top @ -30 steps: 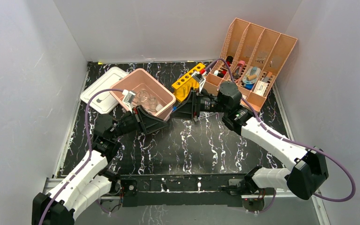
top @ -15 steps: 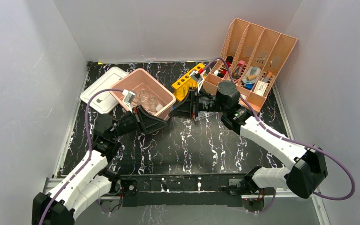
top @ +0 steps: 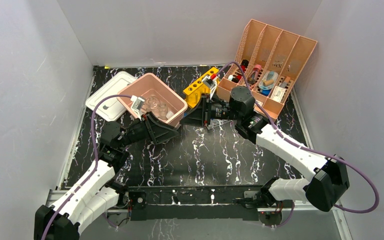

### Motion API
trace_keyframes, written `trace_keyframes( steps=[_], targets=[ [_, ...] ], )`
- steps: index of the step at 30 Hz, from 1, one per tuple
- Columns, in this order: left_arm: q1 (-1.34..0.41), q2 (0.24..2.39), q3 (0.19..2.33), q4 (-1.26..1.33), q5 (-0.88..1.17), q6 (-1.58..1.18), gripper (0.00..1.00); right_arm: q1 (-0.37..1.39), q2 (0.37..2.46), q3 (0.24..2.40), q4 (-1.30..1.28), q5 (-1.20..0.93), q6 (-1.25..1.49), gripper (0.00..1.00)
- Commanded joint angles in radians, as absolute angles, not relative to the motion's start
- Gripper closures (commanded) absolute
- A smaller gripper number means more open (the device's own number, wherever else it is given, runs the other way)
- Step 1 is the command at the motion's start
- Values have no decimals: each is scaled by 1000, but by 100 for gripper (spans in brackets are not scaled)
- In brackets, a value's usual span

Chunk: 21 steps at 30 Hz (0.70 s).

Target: Organize the chemistry lab equipment

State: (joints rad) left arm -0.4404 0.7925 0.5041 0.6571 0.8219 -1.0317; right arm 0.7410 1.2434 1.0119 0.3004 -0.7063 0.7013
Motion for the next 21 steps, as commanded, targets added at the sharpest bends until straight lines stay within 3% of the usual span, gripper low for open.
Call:
trace_keyframes(
  steps=[1, 15, 21],
  targets=[
    [-437, 773, 524, 657, 823, -1006, 49, 744, 1209, 1076, 272, -666, 646, 84],
    [-439, 720, 517, 345, 773, -825, 47, 708, 1226, 1201, -29, -499, 432, 85],
    [-438, 720, 533, 280, 771, -775, 47, 684, 1252, 1238, -183, -324, 319, 86]
  ],
)
